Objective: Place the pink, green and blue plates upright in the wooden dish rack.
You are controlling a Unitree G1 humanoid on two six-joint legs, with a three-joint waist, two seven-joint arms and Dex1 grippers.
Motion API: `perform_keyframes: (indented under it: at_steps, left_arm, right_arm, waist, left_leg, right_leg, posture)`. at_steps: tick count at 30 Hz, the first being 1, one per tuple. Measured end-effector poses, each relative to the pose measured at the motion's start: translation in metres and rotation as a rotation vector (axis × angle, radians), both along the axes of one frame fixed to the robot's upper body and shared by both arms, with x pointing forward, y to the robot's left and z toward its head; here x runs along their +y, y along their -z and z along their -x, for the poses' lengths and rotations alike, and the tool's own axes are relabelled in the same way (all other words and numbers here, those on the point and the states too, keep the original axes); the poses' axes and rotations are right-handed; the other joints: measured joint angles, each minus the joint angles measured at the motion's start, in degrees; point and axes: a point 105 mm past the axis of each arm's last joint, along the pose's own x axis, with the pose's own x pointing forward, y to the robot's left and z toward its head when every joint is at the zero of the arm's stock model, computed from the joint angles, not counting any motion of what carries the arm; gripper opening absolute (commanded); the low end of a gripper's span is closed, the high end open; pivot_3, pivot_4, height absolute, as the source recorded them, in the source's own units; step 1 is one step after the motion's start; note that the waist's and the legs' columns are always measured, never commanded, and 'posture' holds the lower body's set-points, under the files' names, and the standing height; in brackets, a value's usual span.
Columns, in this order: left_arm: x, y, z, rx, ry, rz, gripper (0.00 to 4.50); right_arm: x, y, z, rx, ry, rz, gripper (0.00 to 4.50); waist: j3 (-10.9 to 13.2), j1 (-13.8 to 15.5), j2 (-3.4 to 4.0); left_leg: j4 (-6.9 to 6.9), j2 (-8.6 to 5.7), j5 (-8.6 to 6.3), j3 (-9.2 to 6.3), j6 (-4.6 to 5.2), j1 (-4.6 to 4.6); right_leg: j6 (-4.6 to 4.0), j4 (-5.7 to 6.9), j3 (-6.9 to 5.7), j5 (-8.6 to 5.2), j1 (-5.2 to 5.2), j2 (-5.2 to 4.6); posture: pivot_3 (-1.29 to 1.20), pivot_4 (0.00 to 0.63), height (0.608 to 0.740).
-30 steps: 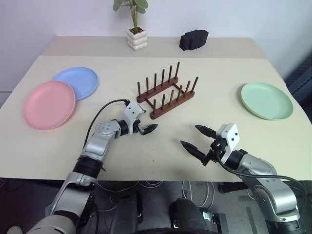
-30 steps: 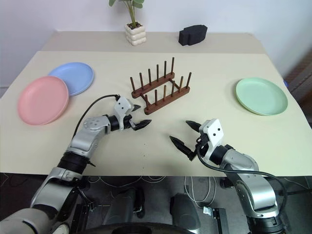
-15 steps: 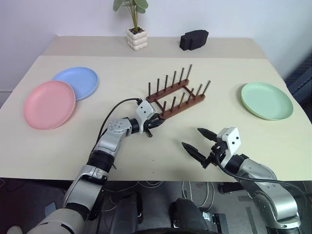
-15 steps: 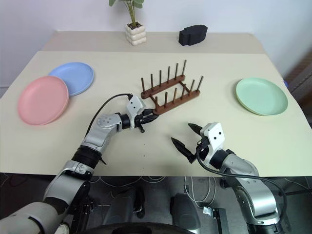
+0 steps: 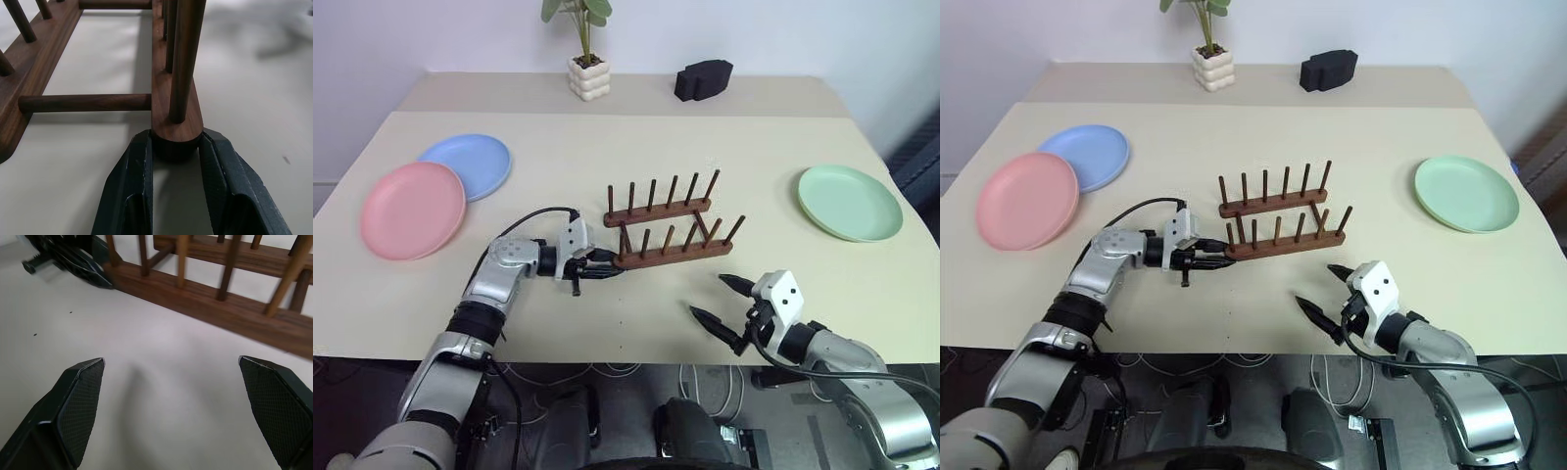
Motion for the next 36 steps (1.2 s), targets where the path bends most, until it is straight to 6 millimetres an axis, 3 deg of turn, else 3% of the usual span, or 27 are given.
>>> perform_keyframes:
  at_steps: [7,13,14,16,17,19,23,25,26,30,36]
  left_arm:
    - [0.007,0.000,-0.007,-0.025,0.044,-0.044,0.77]
    - [0.009,0.000,-0.012,-0.015,0.017,-0.037,3.74]
    - [0.010,0.000,-0.014,-0.020,0.002,-0.033,4.20]
    - [0.016,0.000,-0.014,-0.026,-0.048,-0.009,4.21]
    - [0.021,0.001,-0.012,-0.026,-0.073,0.004,4.06]
    - [0.033,0.002,-0.008,-0.018,-0.125,0.027,3.29]
    - [0.063,0.004,0.011,0.025,-0.213,0.043,1.27]
    - [0.071,0.006,0.025,0.052,-0.227,0.038,0.18]
    - [0.072,0.007,0.033,0.068,-0.218,0.034,0.03]
    - [0.059,0.009,0.049,0.087,-0.170,0.018,0.03]
    - [0.005,0.012,0.053,0.057,-0.111,0.026,0.03]
  right_arm:
    - [0.002,0.004,0.002,0.002,-0.001,0.020,4.50]
    - [0.001,0.004,0.001,-0.008,0.008,0.028,4.50]
    - [0.001,0.004,0.001,-0.009,0.010,0.030,4.25]
    - [-0.001,0.004,0.000,-0.013,0.021,0.038,3.59]
    - [-0.002,0.004,0.000,-0.013,0.025,0.040,3.14]
    - [-0.004,0.004,0.001,-0.012,0.033,0.045,2.12]
    - [-0.006,0.005,-0.001,-0.018,0.041,0.064,0.07]
    - [-0.008,0.006,-0.004,-0.018,0.046,0.074,0.00]
    - [-0.009,0.007,-0.006,-0.019,0.048,0.081,0.00]
    - [-0.009,0.005,-0.019,-0.045,0.050,0.119,0.00]
    - [-0.017,0.016,-0.039,-0.048,0.092,0.216,0.00]
  waist:
    - [0.01,-0.16,-0.01]
    - [0.01,-0.22,-0.01]
    - [0.01,-0.22,-0.01]
    - [0.01,-0.43,-0.01]
    - [0.01,-0.52,-0.01]
    - [0.01,-0.61,-0.01]
    - [0.00,-0.74,0.00]
    - [-0.01,-0.58,0.01]
    - [-0.01,-0.53,0.01]
    - [-0.01,-0.01,0.01]
    - [-0.01,-0.13,0.01]
  left_leg:
    - [0.01,0.01,-0.09,0.00,0.16,-0.03]
    - [0.02,0.01,-0.12,0.00,0.21,-0.02]
    - [0.02,0.01,-0.12,-0.01,0.21,-0.02]
    - [0.00,0.02,-0.11,-0.01,0.20,-0.02]
    - [-0.02,0.03,-0.09,-0.01,0.17,-0.02]
    - [-0.03,0.06,-0.09,-0.02,0.16,-0.01]
    - [-0.02,0.06,-0.10,-0.03,0.18,0.02]
    - [-0.01,0.05,-0.13,-0.04,0.22,0.04]
    - [0.00,0.04,-0.14,-0.04,0.24,0.03]
    - [0.02,0.00,-0.16,-0.04,0.27,0.04]
    - [0.01,-0.01,-0.16,-0.04,0.29,0.02]
  right_leg:
    - [0.00,0.00,-0.01,0.00,-0.05,0.01]
    - [0.00,0.02,-0.01,0.00,-0.04,0.02]
    - [0.00,0.02,-0.01,0.00,-0.04,0.01]
    - [0.00,0.02,0.00,0.00,-0.05,0.00]
    - [0.00,0.02,0.00,0.00,-0.07,0.01]
    - [0.00,0.03,0.00,0.00,-0.06,0.02]
    - [0.00,0.05,0.00,0.00,-0.04,0.00]
    - [0.00,0.05,0.00,0.00,-0.01,-0.03]
    - [0.00,0.05,0.00,0.00,0.00,-0.04]
    - [0.00,0.04,-0.03,0.00,0.06,-0.08]
    - [0.00,0.02,-0.03,0.00,0.04,-0.05]
  posture:
    - [0.00,0.150,0.732]
    - [0.00,0.150,0.732]
    - [0.00,0.150,0.732]
    - [0.00,0.150,0.732]
    - [0.00,0.150,0.732]
    - [0.00,0.150,0.732]
    - [0.00,0.150,0.732]
    - [0.00,0.150,0.732]
    - [0.00,0.150,0.732]
    - [0.00,0.150,0.732]
    - [0.00,0.150,0.732]
